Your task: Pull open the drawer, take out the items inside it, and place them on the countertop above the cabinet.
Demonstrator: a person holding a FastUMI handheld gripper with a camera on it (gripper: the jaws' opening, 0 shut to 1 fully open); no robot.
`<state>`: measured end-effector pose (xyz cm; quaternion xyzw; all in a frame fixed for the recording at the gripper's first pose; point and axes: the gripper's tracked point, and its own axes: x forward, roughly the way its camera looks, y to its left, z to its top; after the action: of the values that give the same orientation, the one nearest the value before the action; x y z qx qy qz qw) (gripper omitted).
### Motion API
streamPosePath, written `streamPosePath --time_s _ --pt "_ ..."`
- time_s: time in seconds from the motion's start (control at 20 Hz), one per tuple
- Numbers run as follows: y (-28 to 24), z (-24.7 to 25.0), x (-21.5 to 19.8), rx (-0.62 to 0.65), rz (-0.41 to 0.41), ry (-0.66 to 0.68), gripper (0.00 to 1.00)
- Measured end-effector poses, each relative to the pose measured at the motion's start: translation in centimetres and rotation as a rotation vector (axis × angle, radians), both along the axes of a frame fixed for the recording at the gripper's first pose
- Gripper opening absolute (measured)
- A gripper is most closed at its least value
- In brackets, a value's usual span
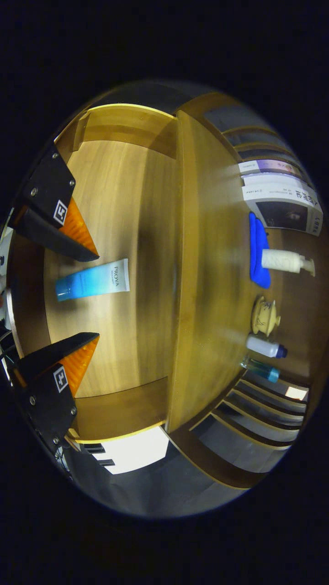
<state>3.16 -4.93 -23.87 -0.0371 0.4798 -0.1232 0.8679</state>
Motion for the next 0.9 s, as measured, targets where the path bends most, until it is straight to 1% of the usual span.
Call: streamPosePath --time_s 0.3,0.45,0.65,0.7,0.8,0.9 --pt "-0.3 -1.8 -0.1 0.057 -0.022 0.081 0.95" --pt "-0.3 -2.2 0.6 0.071 -0.011 0.104 0.93" --pt "-0.5 -3.4 0.9 0.129 -0.044 0.144 0.84" --pt "-0.5 -3.8 1.0 0.141 -0.050 0.150 0.80" --pt "-0.1 -4.3 1.1 0.170 -0.048 0.159 0.76" --pt "0.2 -4.8 0.9 0.178 -0.044 0.175 0.75"
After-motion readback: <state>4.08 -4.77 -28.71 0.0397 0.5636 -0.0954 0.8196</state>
